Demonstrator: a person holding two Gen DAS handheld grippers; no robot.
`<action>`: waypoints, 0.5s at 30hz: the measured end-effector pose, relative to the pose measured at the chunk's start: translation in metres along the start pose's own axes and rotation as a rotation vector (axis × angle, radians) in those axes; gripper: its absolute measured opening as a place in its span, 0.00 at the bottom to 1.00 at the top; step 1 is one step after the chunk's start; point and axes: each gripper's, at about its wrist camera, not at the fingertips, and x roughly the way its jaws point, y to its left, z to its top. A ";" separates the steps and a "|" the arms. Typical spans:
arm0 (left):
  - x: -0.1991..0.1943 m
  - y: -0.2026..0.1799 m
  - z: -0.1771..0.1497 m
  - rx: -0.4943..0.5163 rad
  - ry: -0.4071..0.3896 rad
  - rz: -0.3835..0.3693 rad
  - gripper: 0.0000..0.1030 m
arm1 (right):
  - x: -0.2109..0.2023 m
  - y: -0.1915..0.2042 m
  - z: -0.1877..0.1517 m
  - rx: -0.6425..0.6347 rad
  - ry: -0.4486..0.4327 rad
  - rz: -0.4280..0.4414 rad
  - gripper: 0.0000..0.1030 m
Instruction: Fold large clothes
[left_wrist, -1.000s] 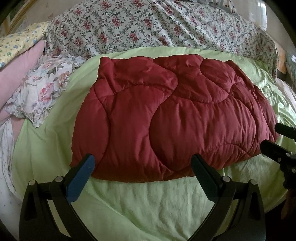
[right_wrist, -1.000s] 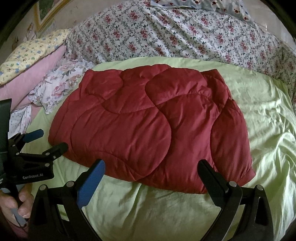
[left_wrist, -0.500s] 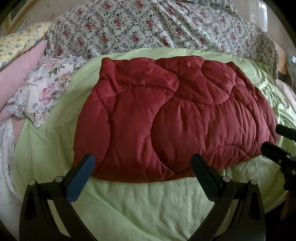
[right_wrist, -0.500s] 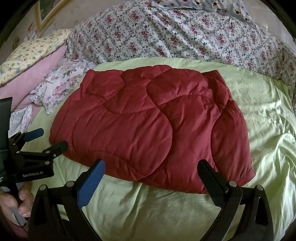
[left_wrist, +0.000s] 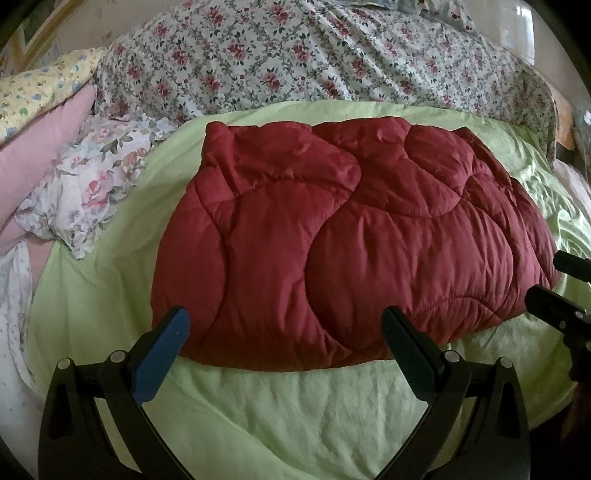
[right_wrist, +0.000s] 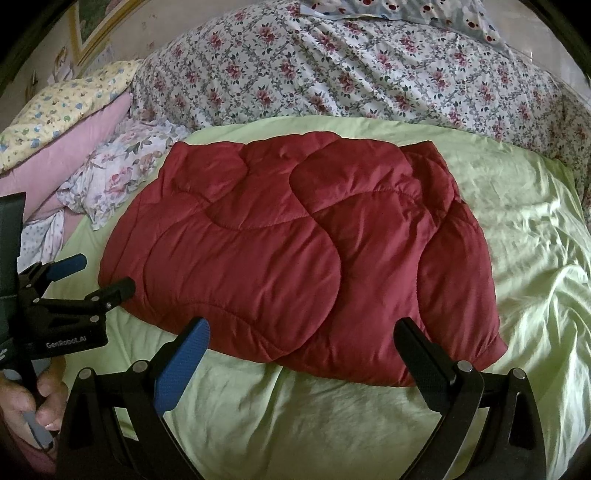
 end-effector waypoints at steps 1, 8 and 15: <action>0.000 -0.001 0.000 0.003 -0.002 0.001 1.00 | 0.000 0.000 0.000 0.000 0.000 0.000 0.98; 0.000 -0.002 0.001 0.006 -0.007 0.007 1.00 | 0.000 -0.001 0.001 -0.002 -0.003 0.001 0.98; 0.000 -0.001 0.002 -0.007 -0.006 0.008 1.00 | -0.001 -0.002 0.001 -0.003 -0.004 0.001 0.98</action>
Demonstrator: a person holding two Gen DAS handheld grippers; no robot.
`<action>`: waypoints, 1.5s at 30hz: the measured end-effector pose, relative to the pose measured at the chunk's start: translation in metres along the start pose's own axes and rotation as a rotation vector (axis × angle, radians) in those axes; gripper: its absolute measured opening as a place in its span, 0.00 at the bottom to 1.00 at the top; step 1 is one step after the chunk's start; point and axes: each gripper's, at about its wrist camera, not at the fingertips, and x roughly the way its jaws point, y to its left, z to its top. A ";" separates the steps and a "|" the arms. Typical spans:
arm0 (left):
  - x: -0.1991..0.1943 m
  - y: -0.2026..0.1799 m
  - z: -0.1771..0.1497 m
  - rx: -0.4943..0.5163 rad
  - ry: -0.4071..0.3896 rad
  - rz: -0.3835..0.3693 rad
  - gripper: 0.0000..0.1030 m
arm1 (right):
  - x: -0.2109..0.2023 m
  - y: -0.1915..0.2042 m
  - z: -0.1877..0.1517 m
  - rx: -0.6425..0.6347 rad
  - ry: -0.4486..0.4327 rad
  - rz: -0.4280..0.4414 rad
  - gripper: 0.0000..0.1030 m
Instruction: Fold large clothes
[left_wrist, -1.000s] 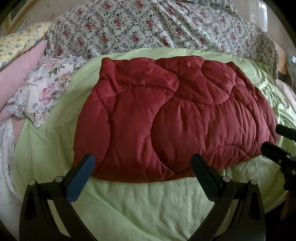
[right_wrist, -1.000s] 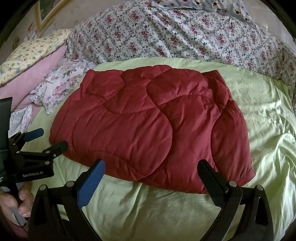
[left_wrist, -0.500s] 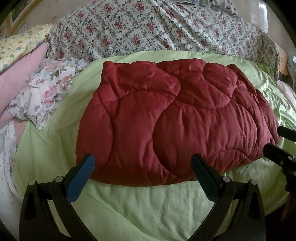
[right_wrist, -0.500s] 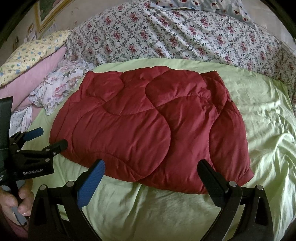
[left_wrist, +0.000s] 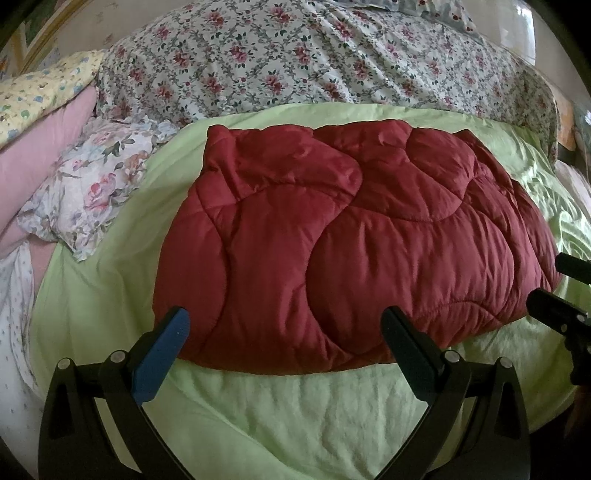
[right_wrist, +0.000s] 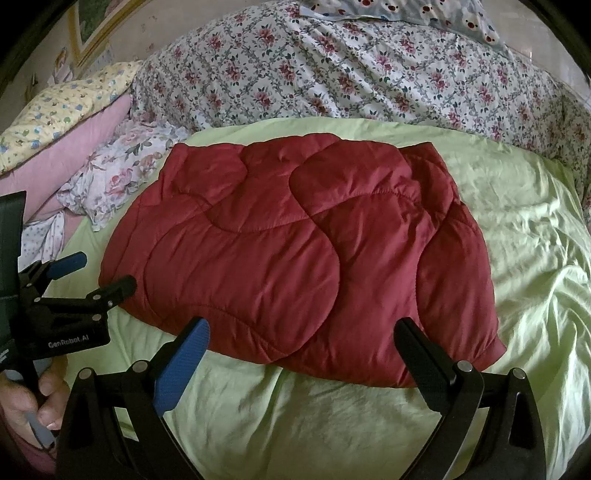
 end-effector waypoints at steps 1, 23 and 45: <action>0.000 0.001 0.000 -0.001 0.000 0.000 1.00 | 0.000 0.000 0.000 0.000 0.000 0.000 0.98; 0.003 0.004 0.000 -0.012 0.007 -0.010 1.00 | -0.001 -0.001 0.000 0.006 0.001 0.004 0.98; 0.009 0.005 0.005 -0.024 0.022 -0.020 1.00 | 0.000 -0.009 0.002 0.027 0.002 0.003 0.98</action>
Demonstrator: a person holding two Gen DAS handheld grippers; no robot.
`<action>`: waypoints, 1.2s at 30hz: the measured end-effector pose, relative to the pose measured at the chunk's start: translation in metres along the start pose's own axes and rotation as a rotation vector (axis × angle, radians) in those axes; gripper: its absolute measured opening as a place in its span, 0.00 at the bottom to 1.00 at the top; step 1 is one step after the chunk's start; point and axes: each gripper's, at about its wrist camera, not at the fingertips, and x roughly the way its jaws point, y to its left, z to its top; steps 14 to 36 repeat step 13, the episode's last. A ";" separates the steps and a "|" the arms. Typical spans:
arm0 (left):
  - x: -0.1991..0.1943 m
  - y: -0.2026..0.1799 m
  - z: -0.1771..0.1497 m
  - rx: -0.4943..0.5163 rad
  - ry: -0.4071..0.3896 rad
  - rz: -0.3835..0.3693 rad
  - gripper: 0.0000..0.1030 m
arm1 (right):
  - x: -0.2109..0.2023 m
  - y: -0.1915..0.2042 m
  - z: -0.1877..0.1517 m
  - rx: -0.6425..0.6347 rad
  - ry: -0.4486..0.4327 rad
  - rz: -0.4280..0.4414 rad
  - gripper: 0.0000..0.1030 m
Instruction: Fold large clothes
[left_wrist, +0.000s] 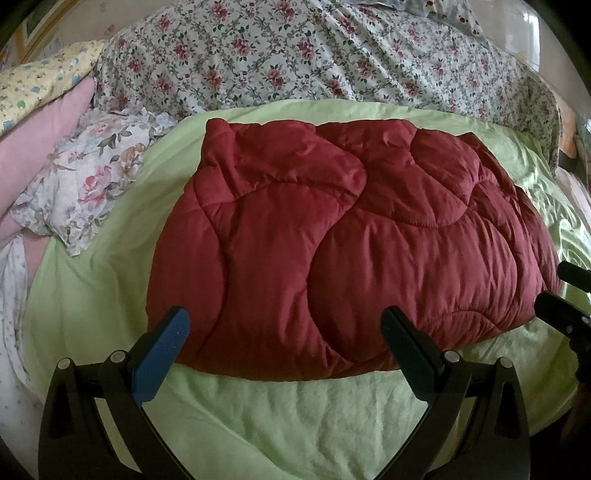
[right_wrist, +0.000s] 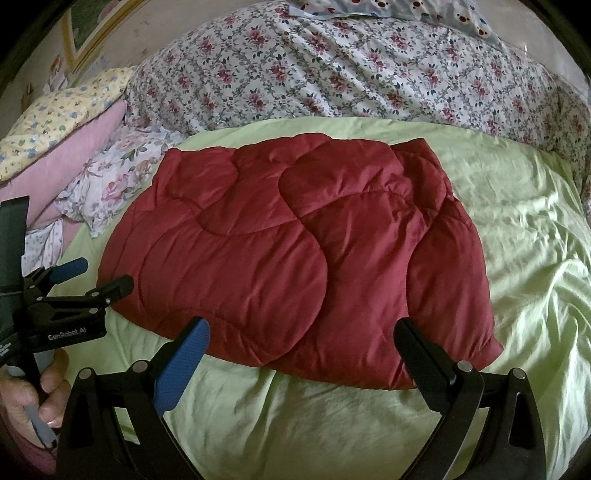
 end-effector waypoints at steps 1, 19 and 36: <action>0.001 0.000 0.000 -0.001 0.002 -0.001 1.00 | 0.000 0.000 0.000 0.000 0.000 0.000 0.98; 0.004 0.012 0.007 -0.018 0.018 -0.020 1.00 | 0.002 -0.002 0.005 0.011 0.015 0.009 0.98; 0.004 0.012 0.007 -0.018 0.018 -0.020 1.00 | 0.002 -0.002 0.005 0.011 0.015 0.009 0.98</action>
